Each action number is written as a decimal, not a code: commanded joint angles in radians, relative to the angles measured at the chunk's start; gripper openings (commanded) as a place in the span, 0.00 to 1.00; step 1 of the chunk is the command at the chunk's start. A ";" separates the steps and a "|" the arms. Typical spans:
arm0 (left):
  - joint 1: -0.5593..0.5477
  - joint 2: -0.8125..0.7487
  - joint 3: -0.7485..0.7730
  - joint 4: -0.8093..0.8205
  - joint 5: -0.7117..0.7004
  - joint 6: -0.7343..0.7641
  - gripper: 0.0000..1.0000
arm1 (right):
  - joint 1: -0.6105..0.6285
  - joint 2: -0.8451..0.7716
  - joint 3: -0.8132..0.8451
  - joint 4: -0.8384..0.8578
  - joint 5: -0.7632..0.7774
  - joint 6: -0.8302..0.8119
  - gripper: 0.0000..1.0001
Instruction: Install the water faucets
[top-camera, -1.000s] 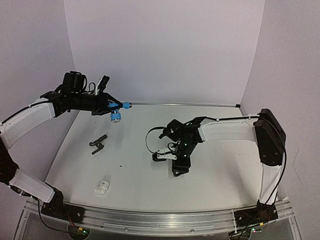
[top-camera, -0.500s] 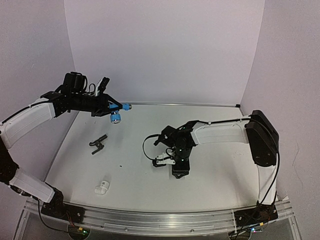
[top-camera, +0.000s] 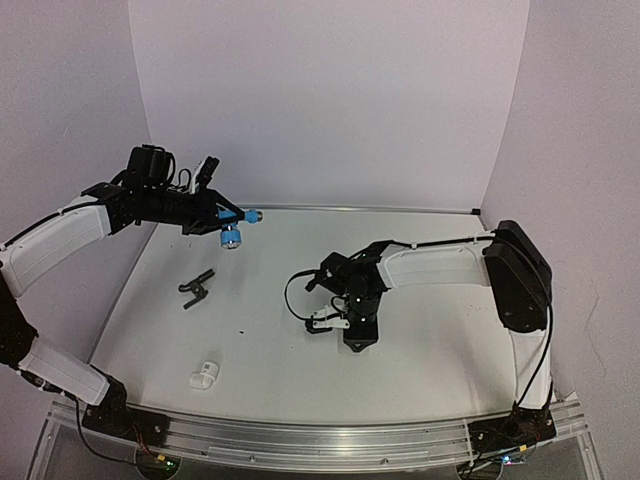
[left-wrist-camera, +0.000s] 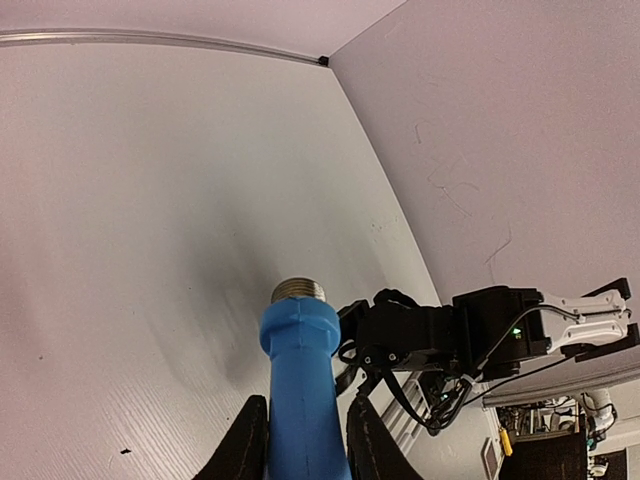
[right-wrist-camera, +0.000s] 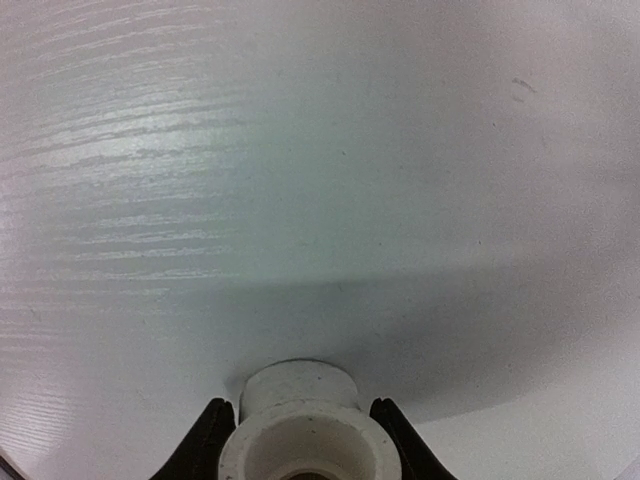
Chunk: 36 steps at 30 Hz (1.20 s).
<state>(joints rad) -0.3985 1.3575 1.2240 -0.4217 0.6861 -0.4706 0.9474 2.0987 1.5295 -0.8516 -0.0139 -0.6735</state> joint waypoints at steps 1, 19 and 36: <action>0.000 -0.001 0.045 0.016 0.013 0.017 0.00 | 0.001 0.012 0.046 -0.035 0.014 0.008 0.21; 0.000 -0.026 -0.001 0.134 0.279 -0.014 0.00 | -0.104 -0.276 0.269 -0.017 -0.113 -0.133 0.00; -0.085 -0.104 -0.038 0.581 0.686 -0.258 0.00 | -0.092 -0.811 -0.004 0.504 -0.436 -0.292 0.00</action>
<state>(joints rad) -0.4278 1.3079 1.1515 0.0376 1.2518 -0.6884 0.8394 1.3609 1.6417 -0.5766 -0.3473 -0.9058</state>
